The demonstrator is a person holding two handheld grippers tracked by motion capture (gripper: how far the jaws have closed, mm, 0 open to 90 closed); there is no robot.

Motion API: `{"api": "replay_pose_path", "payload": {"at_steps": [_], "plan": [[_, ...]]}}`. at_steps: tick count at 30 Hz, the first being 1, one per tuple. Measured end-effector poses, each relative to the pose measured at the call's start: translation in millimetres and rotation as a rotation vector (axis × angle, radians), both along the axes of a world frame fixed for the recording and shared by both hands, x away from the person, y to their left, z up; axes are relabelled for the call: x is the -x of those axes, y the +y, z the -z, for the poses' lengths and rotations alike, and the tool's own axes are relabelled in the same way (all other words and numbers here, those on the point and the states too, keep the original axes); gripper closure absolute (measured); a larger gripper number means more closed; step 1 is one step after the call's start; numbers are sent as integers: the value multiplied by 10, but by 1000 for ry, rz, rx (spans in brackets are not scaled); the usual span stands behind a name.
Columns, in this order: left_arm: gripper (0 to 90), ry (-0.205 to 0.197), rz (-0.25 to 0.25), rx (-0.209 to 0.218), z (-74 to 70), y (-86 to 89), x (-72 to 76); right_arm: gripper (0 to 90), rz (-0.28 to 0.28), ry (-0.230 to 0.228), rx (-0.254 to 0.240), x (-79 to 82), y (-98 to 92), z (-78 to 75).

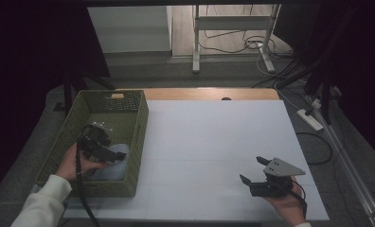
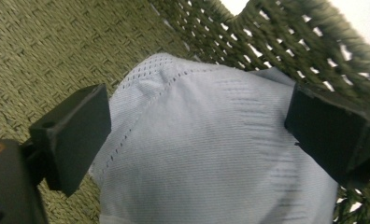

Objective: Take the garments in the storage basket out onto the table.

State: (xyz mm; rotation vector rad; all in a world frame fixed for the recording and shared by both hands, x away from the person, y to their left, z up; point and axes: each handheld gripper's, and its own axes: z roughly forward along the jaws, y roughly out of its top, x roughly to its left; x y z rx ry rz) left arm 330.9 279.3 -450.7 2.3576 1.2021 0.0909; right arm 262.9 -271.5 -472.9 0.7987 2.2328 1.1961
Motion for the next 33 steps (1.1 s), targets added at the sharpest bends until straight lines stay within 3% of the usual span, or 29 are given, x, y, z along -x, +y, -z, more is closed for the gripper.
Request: {"api": "replay_pose_path", "payload": {"at_steps": [7,15,26,33], "plan": [[39,38,6,-18,64,-33,-51,148,-1,-1,-1,0,3,1],[1,100,-8,0,173,-2,-117,148,-3,0,-1,1,8,2],[0,141,-1,8,268,-17,-179,148,-2,0,0,0,10,2],[1,191,14,20,353,-35,-249,148,-1,0,3,1,11,1]]}}
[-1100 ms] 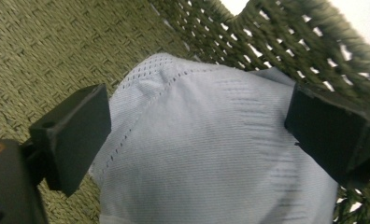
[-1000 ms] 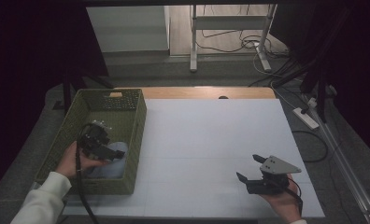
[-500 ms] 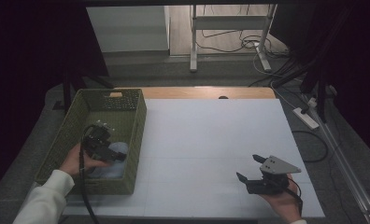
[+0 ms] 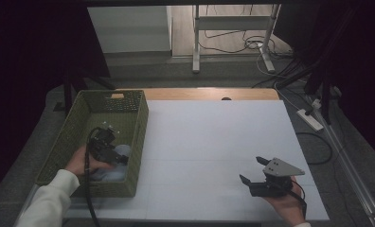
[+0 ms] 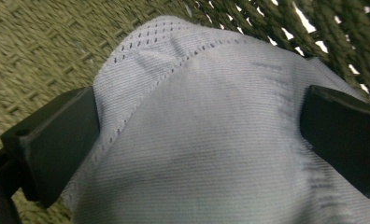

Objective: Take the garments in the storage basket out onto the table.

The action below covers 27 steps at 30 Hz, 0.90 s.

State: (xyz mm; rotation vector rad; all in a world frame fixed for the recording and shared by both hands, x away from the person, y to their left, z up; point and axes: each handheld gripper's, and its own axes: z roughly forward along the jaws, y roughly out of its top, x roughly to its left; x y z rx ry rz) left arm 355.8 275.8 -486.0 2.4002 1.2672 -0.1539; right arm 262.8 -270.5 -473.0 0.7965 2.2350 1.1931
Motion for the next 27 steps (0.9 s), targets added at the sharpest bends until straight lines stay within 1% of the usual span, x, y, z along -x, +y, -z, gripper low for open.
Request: {"api": "replay_pose_path", "payload": {"at_steps": [1,2,4,5,7,10,12,14,15,17,21,22,23,25,26,27], "plan": [[8,0,0,0,0,0,0,148,0,-1,0,0,0,-1],[23,15,3,9,17,4,-13,148,1,-2,1,1,1,-1],[51,20,6,15,24,8,-18,148,2,-1,2,2,1,0],[76,29,13,34,36,18,-20,148,1,0,2,2,0,-1],[120,38,21,48,44,29,-24,148,1,0,3,1,0,0],[209,48,34,65,48,40,-32,148,3,-2,5,3,3,-2],[291,57,46,71,49,39,-36,148,3,-3,6,3,4,-3],[417,85,49,101,52,54,-47,148,3,-2,6,3,4,-2],[466,92,51,104,53,63,-53,148,4,-2,7,3,3,-1],[525,102,45,115,47,78,-57,148,4,-2,11,3,3,0],[604,109,38,127,37,97,-58,148,4,-2,12,3,3,1],[604,109,36,128,31,98,-55,149,4,-2,13,2,3,2],[642,107,34,131,25,95,-50,149,4,-3,15,2,2,4],[665,99,47,119,-4,82,-39,149,4,-3,16,1,1,6],[670,99,47,119,-4,82,-39,150,4,-3,16,1,1,7],[676,90,47,114,-22,70,-28,150,5,-4,18,1,2,6]]}}
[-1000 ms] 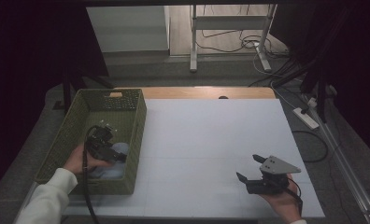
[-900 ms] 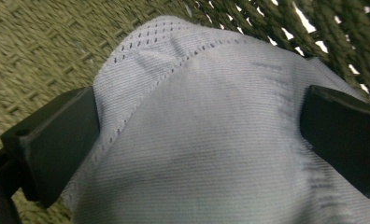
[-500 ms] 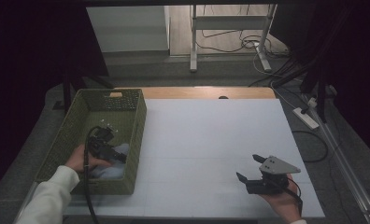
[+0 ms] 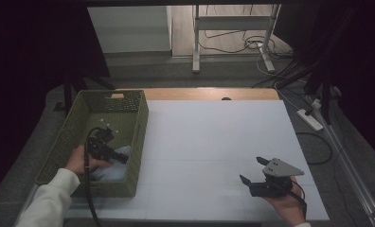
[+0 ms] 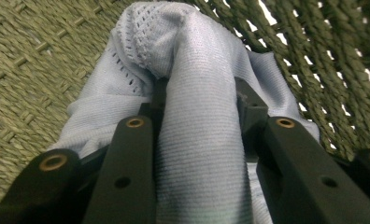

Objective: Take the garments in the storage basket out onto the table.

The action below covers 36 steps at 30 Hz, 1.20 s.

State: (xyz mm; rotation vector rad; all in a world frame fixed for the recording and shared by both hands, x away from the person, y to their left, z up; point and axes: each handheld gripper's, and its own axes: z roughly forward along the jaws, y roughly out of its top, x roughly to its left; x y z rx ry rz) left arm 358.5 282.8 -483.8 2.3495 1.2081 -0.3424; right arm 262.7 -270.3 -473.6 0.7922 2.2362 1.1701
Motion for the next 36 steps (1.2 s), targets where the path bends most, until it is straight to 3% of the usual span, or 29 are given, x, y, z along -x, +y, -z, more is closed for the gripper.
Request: {"api": "replay_pose_path", "payload": {"at_steps": [6,17,27,36], "plan": [[694,-24,-2,9,-41,17,30,150,-2,-3,-1,2,1,1],[704,-168,-60,97,-243,174,195,150,0,-5,-2,3,-2,-4],[707,-265,-99,108,-393,227,323,151,0,-6,-4,2,4,-5],[709,-355,-174,159,-547,319,423,151,-1,-4,-11,3,6,-11]]}}
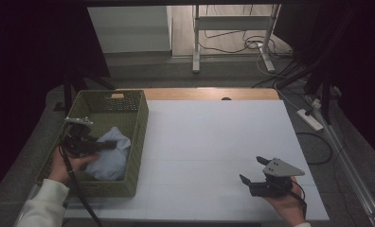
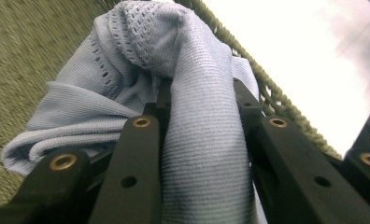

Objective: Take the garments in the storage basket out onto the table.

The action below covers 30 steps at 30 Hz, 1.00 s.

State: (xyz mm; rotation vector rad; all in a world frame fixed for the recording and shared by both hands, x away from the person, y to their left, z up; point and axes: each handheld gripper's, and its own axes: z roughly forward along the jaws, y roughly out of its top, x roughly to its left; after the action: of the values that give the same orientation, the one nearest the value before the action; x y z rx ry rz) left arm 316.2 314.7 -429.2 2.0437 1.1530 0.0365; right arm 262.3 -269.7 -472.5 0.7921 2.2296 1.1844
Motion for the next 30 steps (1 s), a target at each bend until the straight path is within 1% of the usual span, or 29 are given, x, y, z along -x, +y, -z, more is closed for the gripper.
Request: {"api": "replay_pose_path", "payload": {"at_steps": [1,3,4,5,10,13,17,19,25,30], "plan": [[709,-15,-11,7,-21,-3,19,151,0,-1,1,0,2,1],[709,-30,-22,10,-41,-1,38,151,-1,-2,2,2,3,0],[709,-30,-22,10,-41,-1,38,151,-1,-2,2,2,3,0],[709,-41,-32,15,-59,8,57,151,1,-2,1,3,-1,-4],[709,-52,-45,21,-85,31,87,151,3,-4,-1,1,-5,-2],[709,-70,-61,35,-107,44,111,151,2,-4,3,2,0,-2],[709,-85,-67,38,-125,45,128,151,3,-4,4,3,1,-1],[709,-104,-83,41,-156,58,150,151,4,-4,3,2,0,1],[708,-134,-117,63,-222,85,197,151,1,-3,5,2,4,2],[709,-176,-145,83,-278,108,245,151,2,-4,5,3,4,1]]}}
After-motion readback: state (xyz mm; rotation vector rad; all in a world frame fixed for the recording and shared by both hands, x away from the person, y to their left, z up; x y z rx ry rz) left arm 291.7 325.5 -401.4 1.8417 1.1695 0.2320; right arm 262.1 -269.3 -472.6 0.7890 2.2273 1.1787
